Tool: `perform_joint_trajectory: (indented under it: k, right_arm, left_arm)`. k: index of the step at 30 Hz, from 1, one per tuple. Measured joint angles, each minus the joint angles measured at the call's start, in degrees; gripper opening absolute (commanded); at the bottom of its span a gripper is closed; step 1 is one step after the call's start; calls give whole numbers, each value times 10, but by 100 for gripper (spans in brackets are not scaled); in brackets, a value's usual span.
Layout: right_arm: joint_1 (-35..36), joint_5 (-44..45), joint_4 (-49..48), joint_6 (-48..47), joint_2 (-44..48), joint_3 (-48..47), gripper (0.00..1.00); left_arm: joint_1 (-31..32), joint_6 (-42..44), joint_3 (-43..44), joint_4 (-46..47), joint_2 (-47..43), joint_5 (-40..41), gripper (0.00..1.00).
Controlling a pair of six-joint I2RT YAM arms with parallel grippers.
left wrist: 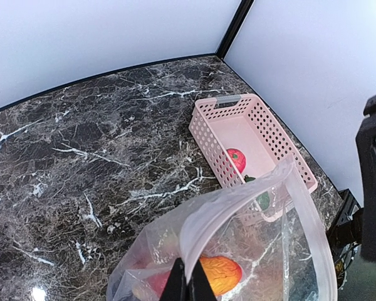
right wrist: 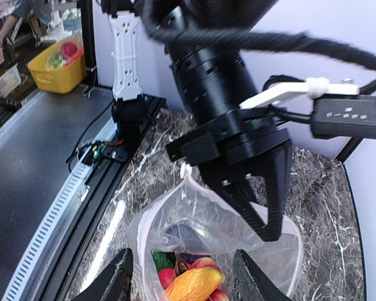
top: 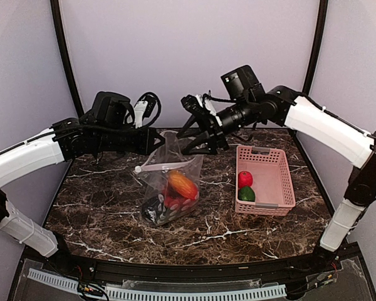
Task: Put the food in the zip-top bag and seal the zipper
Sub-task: Pass from the left arm to the right
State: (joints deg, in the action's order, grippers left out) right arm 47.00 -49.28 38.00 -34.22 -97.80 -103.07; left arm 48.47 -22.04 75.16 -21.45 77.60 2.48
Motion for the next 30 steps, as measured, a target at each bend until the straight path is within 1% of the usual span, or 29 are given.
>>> perform_joint_trajectory:
  k: [3, 5, 7, 8, 11, 13, 17, 18, 22, 24, 26, 27, 29, 30]
  right_arm:
    - [26, 51, 44, -49, 1, 0, 52]
    - [38, 86, 64, -72, 1, 2, 51]
    - [51, 120, 78, -92, 0, 2, 49]
    - [56, 136, 85, -101, -2, 2, 46]
    - [70, 172, 105, -122, -15, -4, 38]
    - [77, 191, 116, -131, -28, -9, 32]
    - [82, 212, 130, -142, -38, -10, 18]
    - [83, 216, 131, -144, -38, -11, 15]
    - [85, 224, 131, -151, -38, -13, 11]
    - [86, 226, 131, -152, -38, -13, 8]
    - [88, 226, 131, -155, -38, -13, 4]
    - [88, 226, 131, -158, -38, -13, 1]
    - [89, 227, 132, -163, -38, -16, 0]
    - [90, 230, 135, -167, -38, -19, 0]
  left_arm:
    - [0, 5, 0, 0, 0, 0, 2]
    - [0, 8, 0, 0, -1, 0, 5]
    - [0, 11, 0, 0, -1, 0, 11]
    - [0, 14, 0, 0, -2, 0, 17]
    - [0, 20, 0, -4, -7, 1, 31]
    - [0, 23, 0, -15, -10, 0, 33]
    - [0, 24, 4, -47, -11, -1, 35]
    - [0, 24, 5, -57, -12, -1, 35]
    - [0, 28, 8, -99, -16, -2, 35]
    - [0, 34, 16, -122, -15, -4, 33]
    - [0, 46, 31, -145, -14, -7, 25]
    - [0, 56, 43, -156, -10, -8, 16]
    - [0, 72, 71, -177, -1, -5, 5]
    - [0, 86, 93, -193, 7, -1, 2]
